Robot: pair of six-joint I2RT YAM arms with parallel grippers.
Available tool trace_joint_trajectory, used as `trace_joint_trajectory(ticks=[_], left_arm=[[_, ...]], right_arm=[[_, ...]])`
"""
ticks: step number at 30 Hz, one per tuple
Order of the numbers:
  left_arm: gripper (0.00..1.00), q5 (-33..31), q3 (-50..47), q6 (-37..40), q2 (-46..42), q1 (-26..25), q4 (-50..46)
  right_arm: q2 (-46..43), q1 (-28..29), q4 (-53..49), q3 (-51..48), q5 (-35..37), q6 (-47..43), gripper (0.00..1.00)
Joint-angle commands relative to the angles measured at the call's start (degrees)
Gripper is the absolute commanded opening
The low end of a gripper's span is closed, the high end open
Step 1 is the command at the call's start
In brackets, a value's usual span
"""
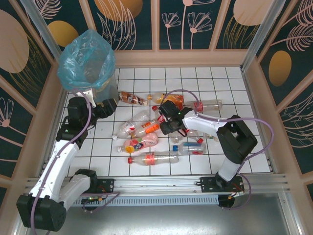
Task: Put the plastic bottles in the bin
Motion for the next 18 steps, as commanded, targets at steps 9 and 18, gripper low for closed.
trace_joint_trajectory(ticks=[9,18], left_arm=[[0.79,1.52,7.61,-3.80,-1.73,-0.16,2.53],[0.81,8.89,8.01,-8.91,0.06,-0.23,13.19]], right_arm=[[-9.51,0.38,-0.84,-0.71,1.60,1.14,0.47],[-21.24,0.51,5.54,-4.74,0.91,-0.11,0.38]])
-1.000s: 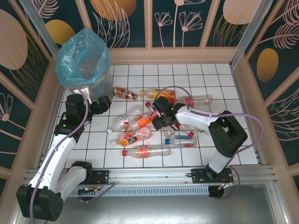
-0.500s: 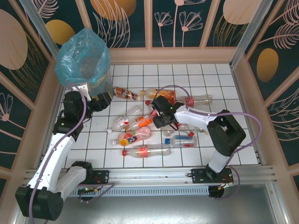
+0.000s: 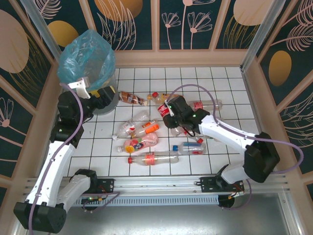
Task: Put the plastic bottles in the bin
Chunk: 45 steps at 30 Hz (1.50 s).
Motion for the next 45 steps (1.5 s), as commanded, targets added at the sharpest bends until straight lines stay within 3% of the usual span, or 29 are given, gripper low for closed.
trace_joint_trajectory(ticks=[1,4,8,16,26,30,38,45], left_arm=[[0.80,6.13,1.41,-4.29,1.98,-0.19,7.22],[0.77,8.26,1.22,-8.49,4.47,-1.06,9.32],[0.76,8.50,0.38,-10.83,6.68,-6.26,13.11],[0.77,8.54,3.35,-11.51,14.22,-14.91,14.66],[0.67,2.58,4.26,-7.78,14.85,-15.57,10.65],[0.73,4.52,4.26,-8.48,15.18,-15.54,12.19],[0.72,5.47,4.30,-8.76,15.55,-15.56,14.05],[0.79,7.09,4.26,-9.61,15.47,-15.57,15.34]], right_arm=[[-4.62,0.46,4.80,-1.92,-0.52,-0.37,0.37],[-9.14,0.43,10.33,-3.84,-4.81,-0.34,0.32],[-13.62,0.47,18.83,-6.64,-11.89,0.09,0.25],[-14.57,0.46,26.02,-7.66,-22.29,0.50,0.21],[-14.41,0.98,26.08,-8.82,-26.67,0.34,0.21],[-14.55,0.99,26.00,-9.10,-26.83,0.50,0.21],[-13.59,0.99,26.51,-9.98,-28.21,0.55,0.22],[-13.13,0.95,27.53,-10.64,-28.00,1.45,0.24]])
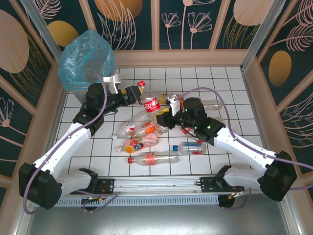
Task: Put the plastic bottles in the bin
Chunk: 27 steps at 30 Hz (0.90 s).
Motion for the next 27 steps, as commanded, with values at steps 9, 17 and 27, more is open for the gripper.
trace_joint_trajectory(ticks=[9,17,27], left_arm=[[0.69,-0.27,1.90,0.07,-1.58,-0.28,3.78],[0.44,-1.39,1.90,0.30,-2.20,-0.27,3.45],[0.13,-3.19,1.90,1.37,-2.49,-0.27,1.75]], right_arm=[[1.73,0.91,0.74,-0.65,-5.75,-0.35,0.23],[1.77,0.98,0.45,-0.44,-7.23,-0.30,0.22],[1.21,0.95,0.48,-0.63,-6.56,-0.24,0.33]])
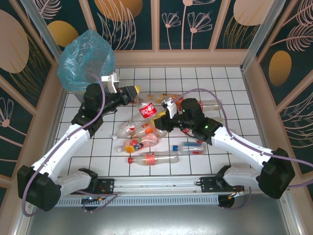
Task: Put the plastic bottles in the bin
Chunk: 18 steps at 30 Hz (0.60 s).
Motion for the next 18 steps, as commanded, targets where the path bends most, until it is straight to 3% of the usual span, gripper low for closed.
trace_joint_trajectory(ticks=[1,2,3,5,11,15,18], left_arm=[[0.05,-2.86,2.98,1.86,-1.35,-0.09,0.22],[0.00,-3.93,4.07,1.99,-1.54,-0.09,-0.27],[0.00,-5.32,5.36,2.53,-1.76,-0.09,-1.08],[0.00,-9.34,8.89,4.04,-2.39,-0.05,-3.31],[0.00,-28.11,27.42,15.65,-1.73,-0.05,-11.59],[0.00,-44.28,44.14,24.60,4.31,0.21,-18.42],[0.00,-50.17,52.34,29.10,9.34,2.55,-19.06]], right_arm=[[-0.94,0.56,0.24,-0.02,0.52,0.15,0.44],[-1.17,0.56,0.18,0.38,1.87,0.29,0.56],[-1.63,0.56,0.25,1.10,3.98,0.39,0.73],[-2.51,0.53,0.52,2.34,7.79,0.90,0.89],[-6.39,0.47,3.31,4.56,18.63,2.22,0.96],[-7.64,0.46,4.91,3.81,20.53,1.96,0.96],[-7.46,0.54,4.54,3.58,20.30,2.56,0.97]])
